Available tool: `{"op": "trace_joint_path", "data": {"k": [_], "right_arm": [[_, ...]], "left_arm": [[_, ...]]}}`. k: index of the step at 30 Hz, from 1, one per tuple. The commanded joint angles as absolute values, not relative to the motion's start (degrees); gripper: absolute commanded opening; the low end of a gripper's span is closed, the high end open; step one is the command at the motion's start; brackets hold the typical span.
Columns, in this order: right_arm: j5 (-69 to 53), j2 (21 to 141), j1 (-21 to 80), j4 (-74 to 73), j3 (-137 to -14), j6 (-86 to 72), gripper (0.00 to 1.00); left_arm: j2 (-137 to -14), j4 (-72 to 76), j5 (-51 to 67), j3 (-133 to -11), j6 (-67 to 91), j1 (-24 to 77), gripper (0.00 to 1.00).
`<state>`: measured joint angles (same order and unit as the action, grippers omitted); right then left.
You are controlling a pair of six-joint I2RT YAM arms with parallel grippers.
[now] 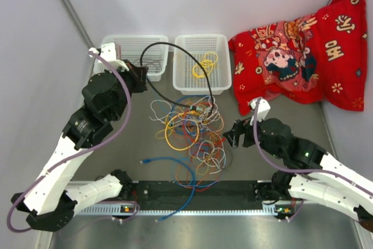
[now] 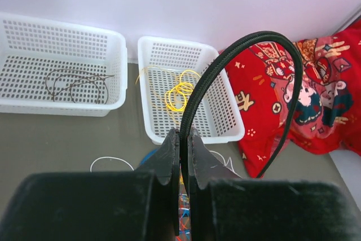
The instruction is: Untangle the cables
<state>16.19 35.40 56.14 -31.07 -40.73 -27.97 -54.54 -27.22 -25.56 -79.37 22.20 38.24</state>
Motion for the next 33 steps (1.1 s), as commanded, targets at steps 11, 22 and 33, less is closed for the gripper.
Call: {"op": "trace_joint_path", "data": {"k": [11, 22, 33], "right_arm": [[19.5, 50.5, 56.8, -13.7, -60.6, -13.5, 0.84], [23.1, 71.0, 52.0, -10.6, -69.8, -12.1, 0.76], [20.9, 68.1, 51.4, -12.0, -75.3, -13.5, 0.00]], "left_arm": [[-52.9, -23.6, -17.3, -83.5, 20.3, 38.1, 0.00], [-50.2, -25.0, -15.1, -81.6, 22.8, 38.1, 0.00], [-45.4, -28.6, -20.9, -73.8, 26.8, 38.1, 0.55]]}}
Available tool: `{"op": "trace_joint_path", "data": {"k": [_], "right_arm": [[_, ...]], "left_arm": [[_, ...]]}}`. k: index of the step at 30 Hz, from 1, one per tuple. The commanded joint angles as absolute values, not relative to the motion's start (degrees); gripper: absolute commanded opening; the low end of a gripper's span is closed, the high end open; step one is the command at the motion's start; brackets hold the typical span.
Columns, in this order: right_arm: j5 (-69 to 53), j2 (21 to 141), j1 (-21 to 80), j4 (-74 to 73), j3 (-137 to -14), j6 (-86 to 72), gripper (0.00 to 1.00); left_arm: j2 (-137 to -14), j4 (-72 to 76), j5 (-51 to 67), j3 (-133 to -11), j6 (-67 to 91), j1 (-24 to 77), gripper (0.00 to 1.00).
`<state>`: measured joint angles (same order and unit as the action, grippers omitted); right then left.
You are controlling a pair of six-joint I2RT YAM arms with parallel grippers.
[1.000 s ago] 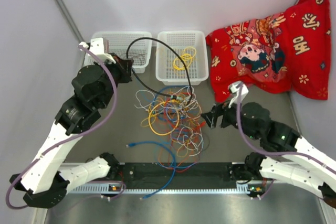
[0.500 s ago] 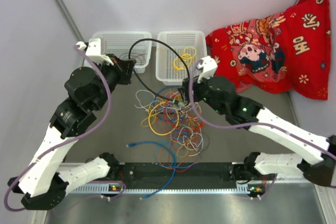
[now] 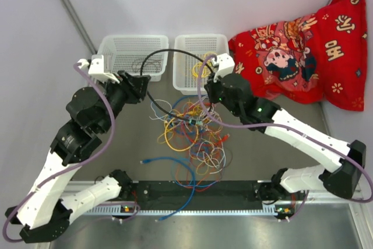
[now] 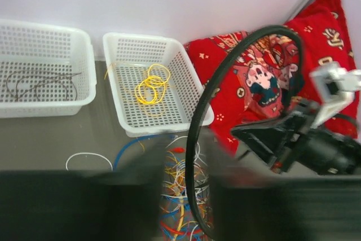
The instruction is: Untangle the cables
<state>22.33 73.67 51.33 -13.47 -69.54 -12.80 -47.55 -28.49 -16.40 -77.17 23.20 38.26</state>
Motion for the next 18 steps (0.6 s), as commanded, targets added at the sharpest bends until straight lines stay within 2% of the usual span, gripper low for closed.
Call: {"op": "trace_joint_path", "data": {"k": [1, 2, 10, 14, 18], "right_arm": [[20.0, 66.5, 51.7, -12.9, -76.3, -13.1, 0.00], [19.5, 65.9, 51.7, -14.0, -77.2, -12.7, 0.00], [15.1, 63.6, 53.1, -24.9, -87.8, -13.2, 0.00], [13.4, 63.1, 53.1, -26.5, -91.2, -14.5, 0.00], [12.0, 63.3, 53.1, -27.3, -95.7, -15.6, 0.00]], "left_arm": [[-45.1, -30.0, -22.4, -73.0, 27.5, 38.1, 0.74], [-44.9, -30.9, -25.0, -71.4, 28.9, 38.1, 0.99], [-44.2, -29.5, -30.1, -65.5, 29.5, 38.1, 0.99], [-41.6, -21.5, -27.8, -60.4, 28.0, 38.1, 0.99], [-40.3, -8.7, -18.7, -56.3, 26.8, 38.1, 0.99]]}}
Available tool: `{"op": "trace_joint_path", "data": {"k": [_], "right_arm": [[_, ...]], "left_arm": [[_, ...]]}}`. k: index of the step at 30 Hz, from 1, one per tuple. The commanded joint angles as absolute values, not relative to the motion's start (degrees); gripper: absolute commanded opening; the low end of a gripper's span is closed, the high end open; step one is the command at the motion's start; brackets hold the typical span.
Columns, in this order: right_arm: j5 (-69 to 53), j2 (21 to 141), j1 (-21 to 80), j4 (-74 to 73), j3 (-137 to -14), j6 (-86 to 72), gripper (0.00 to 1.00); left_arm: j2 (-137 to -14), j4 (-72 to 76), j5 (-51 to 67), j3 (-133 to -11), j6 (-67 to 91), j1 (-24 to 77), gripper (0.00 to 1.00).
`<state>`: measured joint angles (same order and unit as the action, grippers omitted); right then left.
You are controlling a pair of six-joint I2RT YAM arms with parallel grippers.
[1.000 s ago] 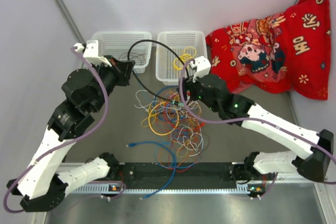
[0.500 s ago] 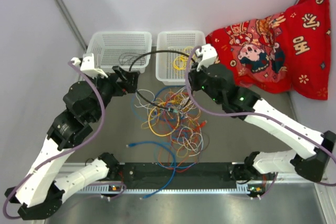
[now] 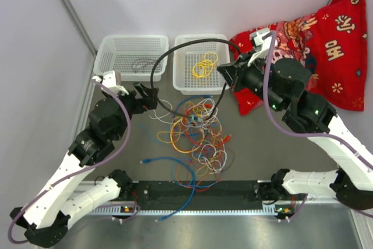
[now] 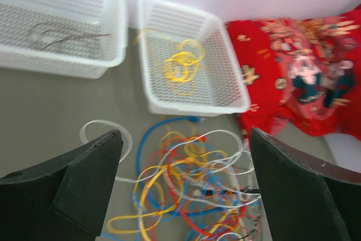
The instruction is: Untangle the cables
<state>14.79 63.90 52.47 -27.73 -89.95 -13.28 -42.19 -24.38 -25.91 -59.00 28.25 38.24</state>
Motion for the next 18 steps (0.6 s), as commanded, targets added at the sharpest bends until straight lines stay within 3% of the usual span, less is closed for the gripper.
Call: {"op": "trace_joint_path", "data": {"k": [1, 7, 14, 18], "right_arm": [[11.6, 63.4, 53.1, -27.7, -96.3, -16.1, 0.00], [10.3, 64.5, 53.1, -29.1, -97.0, -20.0, 0.00], [5.2, 64.8, 53.1, -28.4, -95.6, -25.3, 0.00], [2.6, 65.3, 53.1, -28.3, -95.6, -26.8, 0.00]], "left_arm": [[-40.3, -6.4, -13.8, -55.6, 26.8, 38.1, 0.99], [-42.0, 25.4, 11.6, -43.1, 30.8, 38.2, 0.96], [-49.5, 39.6, 17.7, -40.9, 34.6, 38.9, 0.96], [-54.0, 40.4, 22.1, -43.5, 33.1, 41.8, 0.97]]}}
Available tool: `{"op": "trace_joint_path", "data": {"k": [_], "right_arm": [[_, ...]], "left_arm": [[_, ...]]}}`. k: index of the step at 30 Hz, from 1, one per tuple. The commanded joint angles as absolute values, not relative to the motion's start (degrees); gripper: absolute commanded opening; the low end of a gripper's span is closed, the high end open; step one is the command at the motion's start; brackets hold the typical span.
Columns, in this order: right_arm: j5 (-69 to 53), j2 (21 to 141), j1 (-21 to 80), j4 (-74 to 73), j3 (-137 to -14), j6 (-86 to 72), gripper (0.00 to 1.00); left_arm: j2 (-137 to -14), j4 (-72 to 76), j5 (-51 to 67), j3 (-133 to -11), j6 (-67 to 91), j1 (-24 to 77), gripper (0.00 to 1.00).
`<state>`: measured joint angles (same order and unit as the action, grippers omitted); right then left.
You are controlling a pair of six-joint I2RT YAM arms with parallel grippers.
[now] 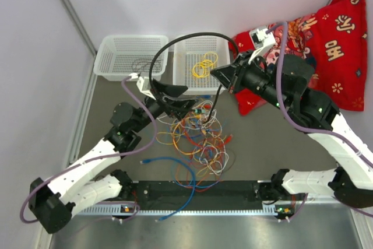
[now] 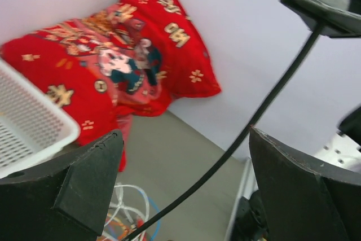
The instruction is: Untangle the cables
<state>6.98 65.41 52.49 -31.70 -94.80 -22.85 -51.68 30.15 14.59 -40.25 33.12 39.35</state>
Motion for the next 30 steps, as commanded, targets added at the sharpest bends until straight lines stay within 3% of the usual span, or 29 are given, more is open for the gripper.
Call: {"op": "trace_joint_path", "data": {"k": [1, 10, 13, 14, 17, 18, 19, 20, 22, 26, 30], "right_arm": [[1.9, 65.7, 53.1, -28.6, -95.9, -27.1, 0.00], [0.2, 67.2, 53.1, -29.6, -95.5, -28.7, 0.00], [-1.7, 67.2, 53.1, -29.1, -95.0, -29.0, 0.00], [-1.8, 67.2, 53.1, -28.9, -94.9, -29.1, 0.00], [-1.6, 66.4, 53.0, -29.0, -94.1, -28.7, 0.00], [-1.1, 66.0, 53.1, -29.0, -93.9, -28.0, 0.05], [-0.4, 65.0, 53.1, -29.5, -93.5, -27.7, 0.42], [-0.2, 64.4, 53.1, -30.0, -92.7, -27.2, 0.59], [5.6, 62.6, 53.1, -31.9, -91.2, -26.2, 0.83], [15.5, 52.4, 53.1, -30.9, -80.9, -25.4, 0.93], [20.2, 42.5, 53.1, -25.5, -67.2, -25.5, 0.94]], "left_arm": [[-55.6, 40.5, 22.1, -44.2, 32.5, 42.5, 0.97], [-62.9, 42.6, 24.0, -46.9, 29.4, 47.5, 0.94], [-65.4, 40.9, 24.9, -48.8, 29.2, 47.8, 0.73], [-65.8, 40.3, 24.4, -49.2, 29.0, 47.8, 0.48], [-66.7, 36.9, 22.2, -50.8, 27.6, 47.8, 0.07], [-66.4, 35.7, 21.2, -51.2, 27.2, 47.8, 0.00], [-65.7, 34.9, 20.1, -51.9, 26.2, 47.8, 0.00], [-65.1, 32.8, 19.0, -52.5, 25.8, 47.8, 0.00], [-63.4, 29.4, 14.7, -55.1, 24.1, 47.8, 0.00], [-62.0, 19.4, 6.7, -62.7, 22.7, 47.5, 0.00], [-61.9, 13.2, 2.9, -70.1, 22.5, 47.4, 0.00]]}}
